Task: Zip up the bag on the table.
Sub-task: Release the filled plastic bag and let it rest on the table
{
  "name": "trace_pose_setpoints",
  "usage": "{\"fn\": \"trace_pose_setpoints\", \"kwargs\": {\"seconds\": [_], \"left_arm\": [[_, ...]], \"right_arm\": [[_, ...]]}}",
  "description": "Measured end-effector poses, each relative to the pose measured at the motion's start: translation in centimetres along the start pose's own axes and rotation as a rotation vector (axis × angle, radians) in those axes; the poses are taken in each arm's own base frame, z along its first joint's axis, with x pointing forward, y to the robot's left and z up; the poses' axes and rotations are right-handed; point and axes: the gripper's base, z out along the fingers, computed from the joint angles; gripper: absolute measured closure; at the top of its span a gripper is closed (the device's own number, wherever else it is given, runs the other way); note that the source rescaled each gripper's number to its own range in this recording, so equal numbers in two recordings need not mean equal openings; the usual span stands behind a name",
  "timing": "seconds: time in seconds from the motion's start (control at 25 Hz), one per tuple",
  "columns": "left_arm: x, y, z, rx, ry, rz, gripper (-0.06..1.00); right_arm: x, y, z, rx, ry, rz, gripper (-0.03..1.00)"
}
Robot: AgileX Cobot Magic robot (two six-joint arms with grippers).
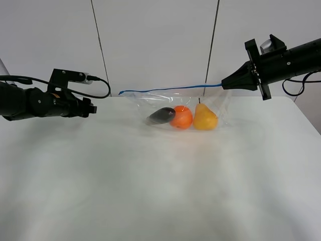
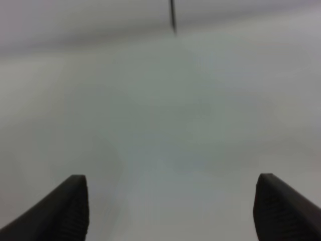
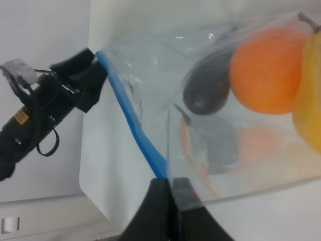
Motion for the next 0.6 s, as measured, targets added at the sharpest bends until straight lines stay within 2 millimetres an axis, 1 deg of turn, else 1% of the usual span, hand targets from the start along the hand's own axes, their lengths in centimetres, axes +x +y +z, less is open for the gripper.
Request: {"fn": "trace_pose_setpoints", "kwargs": {"seconds": [0.04,0.12,0.24,0.28,0.36,0.48,0.6], "left_arm": [[-0.3,-0.2,0.0,0.027,0.052,-0.013,-0.05],[-1.5,-0.4,-0.1,0.073,0.124,-0.024,-0.05],[-3.9,-0.4,-0.8,0.150,0.255,-0.047,-0.05],[-5.1,-0.2,-1.3,0.174,0.297,-0.060,-0.05],[-6.9,0.5,-2.2,0.194,0.339,-0.089,-0.05],[-9.1,2.1,-3.6,0.206,0.384,-0.130,-0.05],[-10.2,4.1,-4.7,0.196,0.420,-0.148,-0.05]], "right_arm": [[0.0,0.0,0.0,0.000,0.000,0.000,0.97],[0.0,0.0,0.0,-0.001,0.000,-0.001,0.97],[0.0,0.0,0.0,-0.002,-0.001,0.000,0.97],[0.0,0.0,0.0,-0.002,-0.001,0.000,0.97],[0.0,0.0,0.0,-0.002,-0.001,0.000,0.97],[0.0,0.0,0.0,-0.002,-0.001,-0.013,0.97],[0.0,0.0,0.0,-0.002,-0.002,-0.027,0.97]]}}
